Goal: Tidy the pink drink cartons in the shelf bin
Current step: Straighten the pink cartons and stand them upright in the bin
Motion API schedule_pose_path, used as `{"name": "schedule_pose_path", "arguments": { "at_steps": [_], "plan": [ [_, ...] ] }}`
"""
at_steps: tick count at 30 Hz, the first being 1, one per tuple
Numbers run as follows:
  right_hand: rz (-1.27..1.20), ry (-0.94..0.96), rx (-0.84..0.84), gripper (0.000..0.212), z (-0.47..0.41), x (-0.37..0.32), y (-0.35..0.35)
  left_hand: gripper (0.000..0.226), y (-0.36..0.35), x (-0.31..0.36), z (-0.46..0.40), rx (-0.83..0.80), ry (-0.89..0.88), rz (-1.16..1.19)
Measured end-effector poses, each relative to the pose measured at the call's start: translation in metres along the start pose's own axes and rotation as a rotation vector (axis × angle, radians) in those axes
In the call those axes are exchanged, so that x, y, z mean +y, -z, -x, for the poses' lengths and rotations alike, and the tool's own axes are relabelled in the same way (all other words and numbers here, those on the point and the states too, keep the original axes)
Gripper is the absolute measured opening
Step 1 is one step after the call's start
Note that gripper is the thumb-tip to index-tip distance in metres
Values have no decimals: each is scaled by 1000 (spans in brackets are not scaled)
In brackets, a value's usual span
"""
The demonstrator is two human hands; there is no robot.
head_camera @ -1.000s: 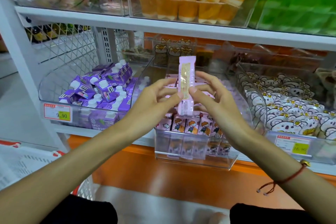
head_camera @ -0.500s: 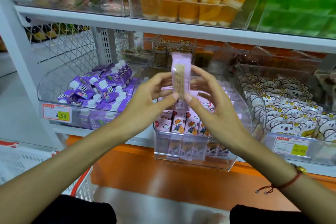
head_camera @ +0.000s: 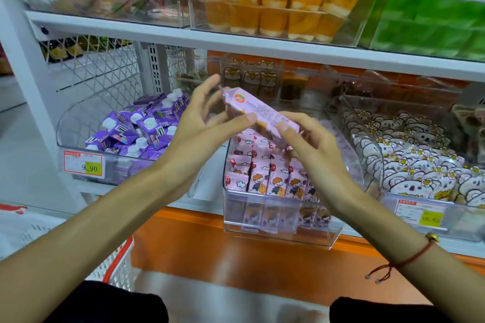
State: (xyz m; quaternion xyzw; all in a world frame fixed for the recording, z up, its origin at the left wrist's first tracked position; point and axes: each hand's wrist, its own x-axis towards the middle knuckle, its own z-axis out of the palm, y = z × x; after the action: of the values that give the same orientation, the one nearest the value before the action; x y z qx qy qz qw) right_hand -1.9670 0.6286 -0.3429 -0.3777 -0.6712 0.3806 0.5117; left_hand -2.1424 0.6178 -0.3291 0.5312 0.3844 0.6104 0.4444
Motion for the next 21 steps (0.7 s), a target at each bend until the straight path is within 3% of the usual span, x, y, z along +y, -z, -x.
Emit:
{"name": "schedule_pose_path", "arguments": {
  "at_steps": [2, 5, 8, 14, 16, 21],
  "plan": [
    [-99, -127, -23, 18, -3, 4, 3, 57, 3, 2, 0, -58, -13, -78],
    [-210, -196, -63, 29, -4, 8, 6, 37, 4, 1, 2, -3, -25, -109],
    [-216, -184, 35, 52, -7, 11, 8, 34, 1, -2, 2, 49, -10, -107],
    [-191, -194, 63, 52, -9, 19, 13, 25, -7, -10, 2, 60, -94, -226],
    [-43, -138, 63, 50, -9, 23, 14, 19, -4, -8, -2, 99, -197, -259],
    [749, 55, -83, 62, -6, 39, 23, 20, 2, -12, -23, 249, -427, -410]
  ]
}}
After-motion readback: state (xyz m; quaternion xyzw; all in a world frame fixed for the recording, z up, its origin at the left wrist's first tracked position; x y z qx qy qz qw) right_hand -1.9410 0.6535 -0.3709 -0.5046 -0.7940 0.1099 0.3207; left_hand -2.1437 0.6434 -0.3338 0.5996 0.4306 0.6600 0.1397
